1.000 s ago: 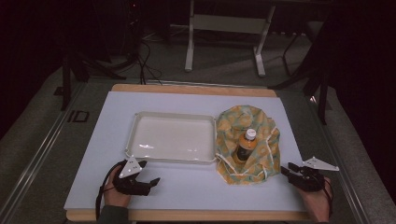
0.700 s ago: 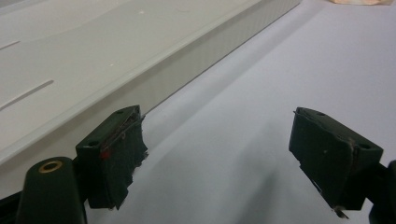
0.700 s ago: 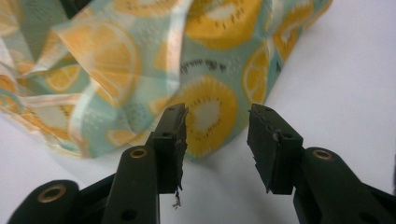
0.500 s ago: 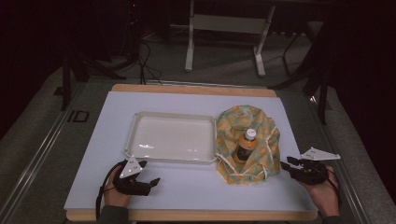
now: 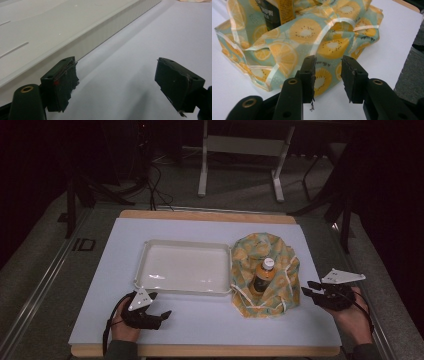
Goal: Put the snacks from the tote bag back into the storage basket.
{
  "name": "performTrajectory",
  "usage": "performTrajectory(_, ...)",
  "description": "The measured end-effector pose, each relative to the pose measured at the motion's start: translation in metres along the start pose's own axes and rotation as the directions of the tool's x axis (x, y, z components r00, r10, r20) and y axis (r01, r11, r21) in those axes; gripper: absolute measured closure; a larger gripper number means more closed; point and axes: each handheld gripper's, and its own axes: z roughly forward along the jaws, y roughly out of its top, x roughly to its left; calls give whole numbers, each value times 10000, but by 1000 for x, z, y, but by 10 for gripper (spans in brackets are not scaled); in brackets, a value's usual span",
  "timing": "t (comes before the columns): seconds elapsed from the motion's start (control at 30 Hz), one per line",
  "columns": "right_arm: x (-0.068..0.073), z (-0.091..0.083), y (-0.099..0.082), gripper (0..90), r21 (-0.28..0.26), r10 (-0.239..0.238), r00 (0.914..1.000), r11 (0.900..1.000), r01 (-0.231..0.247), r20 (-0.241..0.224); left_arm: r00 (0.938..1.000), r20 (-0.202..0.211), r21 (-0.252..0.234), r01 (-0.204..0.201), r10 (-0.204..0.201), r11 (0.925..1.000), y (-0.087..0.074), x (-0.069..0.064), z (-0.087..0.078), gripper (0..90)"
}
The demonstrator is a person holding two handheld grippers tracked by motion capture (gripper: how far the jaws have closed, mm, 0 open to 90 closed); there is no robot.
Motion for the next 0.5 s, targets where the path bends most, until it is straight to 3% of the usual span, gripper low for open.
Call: performTrajectory(0.5, 4, -9, 28, 652, 499, -950, 9954, 9942, 956, -146, 10000, 47, -2, 67, -67, 10000, 0, 1, 0, 180)
